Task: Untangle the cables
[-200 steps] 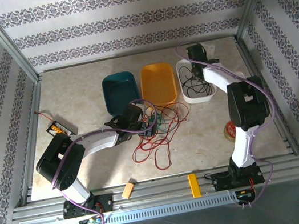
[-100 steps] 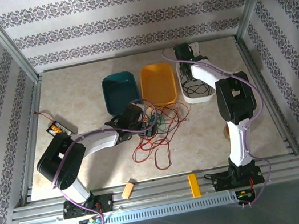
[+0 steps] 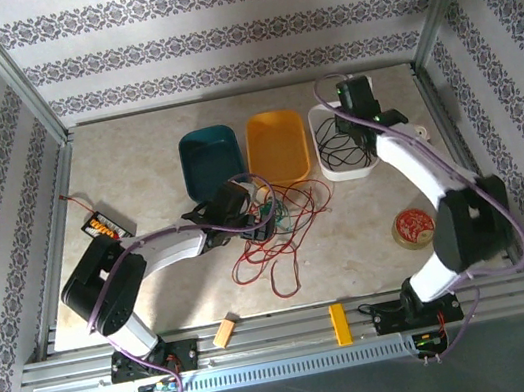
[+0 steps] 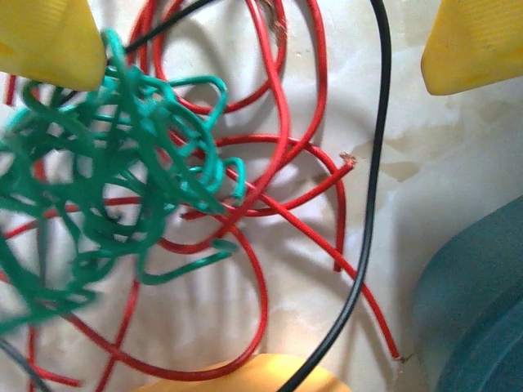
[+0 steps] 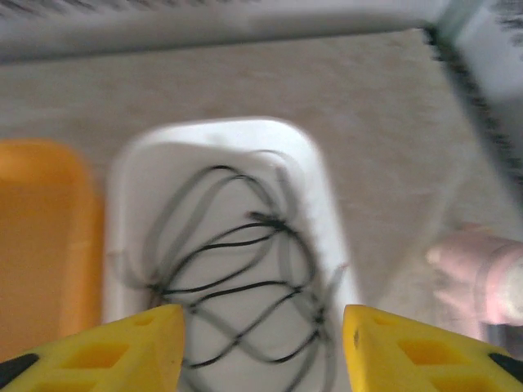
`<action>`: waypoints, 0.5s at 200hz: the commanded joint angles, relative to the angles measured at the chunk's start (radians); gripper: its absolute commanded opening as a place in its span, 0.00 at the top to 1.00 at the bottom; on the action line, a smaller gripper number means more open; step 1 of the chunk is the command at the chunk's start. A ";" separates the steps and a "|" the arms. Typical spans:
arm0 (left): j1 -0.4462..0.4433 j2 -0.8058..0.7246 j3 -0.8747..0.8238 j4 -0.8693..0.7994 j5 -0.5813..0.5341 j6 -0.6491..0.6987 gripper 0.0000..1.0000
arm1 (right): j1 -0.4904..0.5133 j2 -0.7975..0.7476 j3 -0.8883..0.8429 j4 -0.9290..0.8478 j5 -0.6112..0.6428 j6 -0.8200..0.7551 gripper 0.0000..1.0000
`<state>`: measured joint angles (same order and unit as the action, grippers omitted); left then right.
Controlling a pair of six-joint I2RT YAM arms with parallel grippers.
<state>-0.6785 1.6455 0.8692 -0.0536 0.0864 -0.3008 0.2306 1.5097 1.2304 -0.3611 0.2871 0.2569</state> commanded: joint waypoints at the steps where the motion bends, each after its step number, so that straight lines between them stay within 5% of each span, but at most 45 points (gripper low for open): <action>1: 0.011 -0.071 -0.021 -0.063 0.070 0.055 0.01 | 0.072 -0.050 -0.095 0.048 -0.283 0.066 0.49; 44: 0.019 -0.131 -0.070 -0.078 0.102 0.046 0.01 | 0.215 0.002 -0.153 0.022 -0.447 0.143 0.54; 100: 0.020 -0.132 -0.046 -0.049 0.066 0.029 0.01 | 0.246 0.104 -0.233 -0.022 -0.364 0.235 0.60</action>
<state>-0.6785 1.5208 0.7979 -0.0933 0.1650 -0.2691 0.4740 1.5723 1.0214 -0.3496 -0.0937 0.4229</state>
